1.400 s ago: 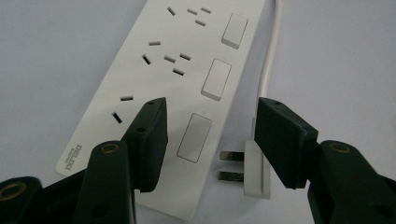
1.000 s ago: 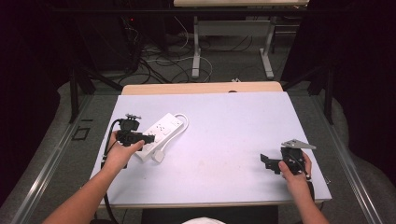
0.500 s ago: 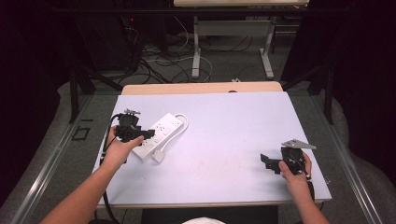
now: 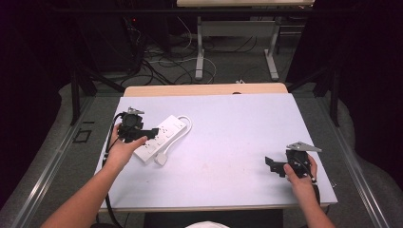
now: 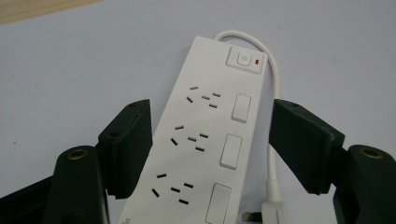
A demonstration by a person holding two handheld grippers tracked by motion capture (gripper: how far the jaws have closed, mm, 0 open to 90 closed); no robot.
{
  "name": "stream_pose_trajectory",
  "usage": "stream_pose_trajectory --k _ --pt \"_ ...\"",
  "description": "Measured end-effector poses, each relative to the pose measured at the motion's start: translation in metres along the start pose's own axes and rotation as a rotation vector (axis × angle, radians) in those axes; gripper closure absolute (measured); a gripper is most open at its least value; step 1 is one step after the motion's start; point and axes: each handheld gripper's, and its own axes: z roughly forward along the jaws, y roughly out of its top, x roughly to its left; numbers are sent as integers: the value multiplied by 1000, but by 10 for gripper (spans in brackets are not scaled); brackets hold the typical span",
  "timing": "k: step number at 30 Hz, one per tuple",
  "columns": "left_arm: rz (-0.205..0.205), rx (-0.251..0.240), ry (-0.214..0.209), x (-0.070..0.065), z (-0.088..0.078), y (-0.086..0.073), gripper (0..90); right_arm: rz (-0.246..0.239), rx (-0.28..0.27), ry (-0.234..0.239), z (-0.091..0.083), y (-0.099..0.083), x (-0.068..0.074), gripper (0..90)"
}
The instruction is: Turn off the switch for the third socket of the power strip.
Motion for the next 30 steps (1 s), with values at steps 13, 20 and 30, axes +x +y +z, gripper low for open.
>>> stream_pose_trajectory --k 13,20,30 --pt "-2 -63 -55 -9 4 10 200 3 2 0 0 0 0 61" --pt "-9 -83 -91 -20 12 13 151 -4 1 3 1 0 -1 61" --pt "6 -85 -154 -37 25 15 63 -2 -2 5 1 1 1 60"
